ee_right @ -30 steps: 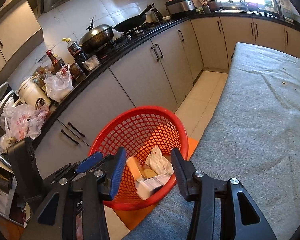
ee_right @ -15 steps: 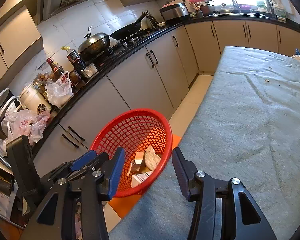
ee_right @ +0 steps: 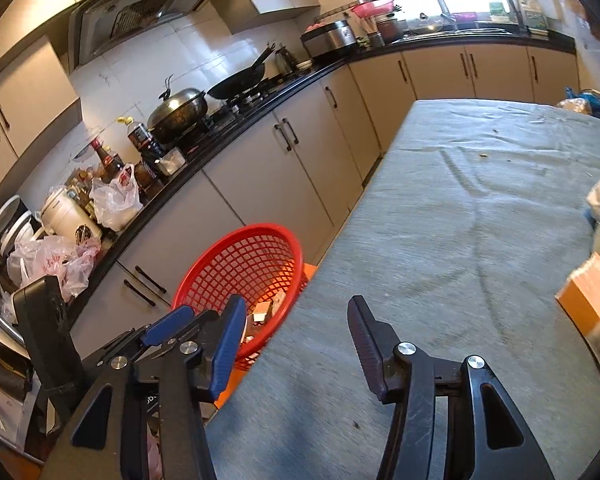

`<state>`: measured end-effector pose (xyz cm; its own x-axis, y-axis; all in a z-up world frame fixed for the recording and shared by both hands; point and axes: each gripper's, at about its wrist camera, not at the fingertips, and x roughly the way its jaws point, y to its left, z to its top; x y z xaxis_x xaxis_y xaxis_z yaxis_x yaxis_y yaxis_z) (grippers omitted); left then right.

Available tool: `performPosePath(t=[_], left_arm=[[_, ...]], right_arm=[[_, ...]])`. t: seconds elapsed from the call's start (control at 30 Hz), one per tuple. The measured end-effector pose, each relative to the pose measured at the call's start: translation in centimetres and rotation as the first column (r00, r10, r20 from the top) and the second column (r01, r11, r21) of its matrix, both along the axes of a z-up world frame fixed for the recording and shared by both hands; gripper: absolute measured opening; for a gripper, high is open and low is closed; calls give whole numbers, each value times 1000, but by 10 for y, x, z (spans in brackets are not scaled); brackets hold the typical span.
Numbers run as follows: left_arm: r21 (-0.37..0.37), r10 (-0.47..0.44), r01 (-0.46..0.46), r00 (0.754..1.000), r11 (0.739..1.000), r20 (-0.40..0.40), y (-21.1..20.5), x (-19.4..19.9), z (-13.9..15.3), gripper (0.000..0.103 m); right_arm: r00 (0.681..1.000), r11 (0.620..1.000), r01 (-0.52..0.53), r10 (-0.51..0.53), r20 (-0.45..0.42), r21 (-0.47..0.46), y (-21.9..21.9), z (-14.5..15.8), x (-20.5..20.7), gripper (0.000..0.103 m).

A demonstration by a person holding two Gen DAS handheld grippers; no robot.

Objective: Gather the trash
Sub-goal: 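Return both tools to the table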

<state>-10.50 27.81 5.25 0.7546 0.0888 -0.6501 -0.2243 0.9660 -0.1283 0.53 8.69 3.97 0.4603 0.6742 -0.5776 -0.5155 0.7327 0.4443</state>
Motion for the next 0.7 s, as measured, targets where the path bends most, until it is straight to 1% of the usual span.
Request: performPosePath(t=[0.23,0.3,0.47,0.6,0.7], left_arm=[[-11,-63,63,998,998,-6,-39,-4,2,41],[-11,-90,90,996,996,-11,-55,-4,2,42],[-15,-174,174,984,985,-30,-97,4,3,42],[-3,-241,241,969,970,-45,-133,15,2,42],[2,-282,282,958,959,-57,-156,22,0,42]], right_arm=[[999,999,40,-40,9,18,-49,1,-17,57],[998,998,63,-63,11,31,-70,2,-21,57],[986,985,165,-167,26,55,-142,7,-30,57],[951,950,303,-306,37,75,-217,15,-36,57],[903,902,426,-429,26,72,-276,13,-36,57]])
